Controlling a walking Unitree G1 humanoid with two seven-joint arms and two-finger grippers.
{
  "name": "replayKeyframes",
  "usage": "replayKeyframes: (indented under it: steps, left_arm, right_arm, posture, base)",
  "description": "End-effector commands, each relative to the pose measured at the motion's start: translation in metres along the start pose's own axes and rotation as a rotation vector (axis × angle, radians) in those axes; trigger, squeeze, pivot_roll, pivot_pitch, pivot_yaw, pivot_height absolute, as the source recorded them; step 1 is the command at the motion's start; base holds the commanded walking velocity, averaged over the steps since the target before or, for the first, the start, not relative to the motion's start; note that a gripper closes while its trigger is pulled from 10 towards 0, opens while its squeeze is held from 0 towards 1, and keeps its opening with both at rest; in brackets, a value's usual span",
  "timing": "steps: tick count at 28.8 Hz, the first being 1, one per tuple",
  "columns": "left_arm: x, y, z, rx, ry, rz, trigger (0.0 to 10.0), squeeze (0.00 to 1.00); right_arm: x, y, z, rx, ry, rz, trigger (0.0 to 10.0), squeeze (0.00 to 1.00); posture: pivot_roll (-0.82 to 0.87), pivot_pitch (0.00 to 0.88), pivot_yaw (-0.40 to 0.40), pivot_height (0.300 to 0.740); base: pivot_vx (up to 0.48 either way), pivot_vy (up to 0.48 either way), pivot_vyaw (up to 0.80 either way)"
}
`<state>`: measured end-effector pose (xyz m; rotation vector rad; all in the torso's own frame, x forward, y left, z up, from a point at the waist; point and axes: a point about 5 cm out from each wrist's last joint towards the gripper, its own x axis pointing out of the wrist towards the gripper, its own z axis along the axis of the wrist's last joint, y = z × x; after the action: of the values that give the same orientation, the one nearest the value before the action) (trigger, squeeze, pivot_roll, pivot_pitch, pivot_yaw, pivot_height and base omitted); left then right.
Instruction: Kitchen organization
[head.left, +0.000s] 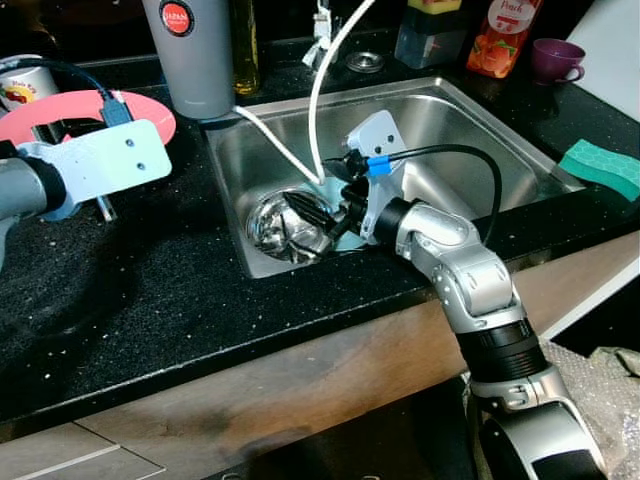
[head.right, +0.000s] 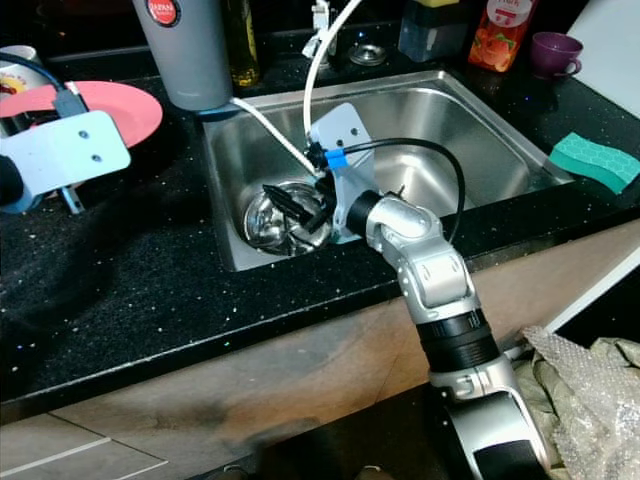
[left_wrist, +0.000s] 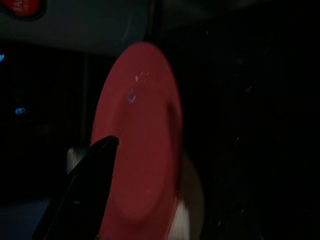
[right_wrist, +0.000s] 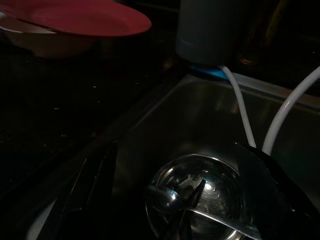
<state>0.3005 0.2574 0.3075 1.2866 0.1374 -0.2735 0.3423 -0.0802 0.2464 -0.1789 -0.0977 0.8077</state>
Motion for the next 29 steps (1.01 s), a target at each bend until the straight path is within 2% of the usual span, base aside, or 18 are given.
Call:
replayKeyframes:
  steps: [1, 6, 10, 11, 12, 13, 15, 16, 23, 29]
  left_arm:
    - [0.007, -0.013, -0.009, 0.06, 0.043, -0.025, 10.0, 0.0]
    - [0.011, -0.022, -0.015, 0.09, 0.072, -0.014, 10.0, 0.0]
    - [0.013, -0.023, -0.019, 0.086, 0.085, 0.071, 10.0, 0.0]
    - [0.014, -0.022, -0.018, 0.084, 0.068, 0.106, 7.3, 0.0]
    - [0.014, -0.021, -0.018, 0.083, 0.056, 0.13, 7.3, 0.0]
    - [0.015, -0.019, -0.015, 0.079, 0.025, 0.168, 2.3, 0.0]
    - [0.015, -0.018, -0.014, 0.076, 0.01, 0.184, 2.3, 0.0]
    - [0.016, -0.015, -0.011, 0.072, -0.013, 0.211, 0.0, 0.0]
    - [0.015, -0.01, -0.005, 0.078, -0.03, 0.242, 0.0, 0.0]
    - [0.017, -0.016, -0.007, 0.072, -0.023, 0.214, 0.0, 0.0]
  right_arm:
    - [-0.001, 0.001, 0.0, 0.0, -0.006, 0.003, 10.0, 0.0]
    - [-0.001, 0.001, 0.0, 0.001, -0.005, 0.001, 10.0, 0.0]
    - [-0.002, 0.0, -0.001, 0.002, -0.004, -0.001, 10.0, 0.0]
    - [-0.002, 0.0, -0.001, 0.002, -0.003, -0.002, 10.0, 0.0]
    - [-0.002, 0.0, -0.001, 0.001, -0.002, -0.002, 10.0, 0.0]
    - [-0.002, 0.0, -0.001, 0.001, -0.001, -0.001, 10.0, 0.0]
    - [-0.002, 0.0, -0.001, 0.001, -0.001, 0.0, 10.0, 0.0]
    - [-0.002, 0.0, -0.001, 0.001, -0.001, 0.002, 10.0, 0.0]
    - [0.0, 0.001, 0.0, 0.0, -0.003, 0.004, 10.0, 0.0]
    - [0.0, 0.0, 0.0, 0.001, -0.002, 0.002, 10.0, 0.0]
  posture:
    - [0.05, 0.084, -0.019, 0.74]
    - [0.04, 0.088, -0.018, 0.74]
    - [0.04, 0.091, -0.02, 0.74]
    - [0.04, 0.092, -0.022, 0.74]
    - [0.04, 0.092, -0.022, 0.74]
    - [0.04, 0.095, -0.025, 0.74]
    - [0.04, 0.095, -0.025, 0.74]
    - [0.05, 0.095, -0.027, 0.74]
    - [0.05, 0.096, -0.028, 0.74]
    - [0.04, 0.094, -0.021, 0.74]
  base:
    - [0.0, 0.0, 0.0]
    - [0.0, 0.0, 0.0]
    - [0.0, 0.0, 0.0]
    - [0.0, 0.0, 0.0]
    - [0.0, 0.0, 0.0]
    - [0.0, 0.0, 0.0]
    - [0.0, 0.0, 0.0]
    - [0.0, 0.0, 0.0]
    - [0.0, 0.0, 0.0]
    - [0.0, 0.0, 0.0]
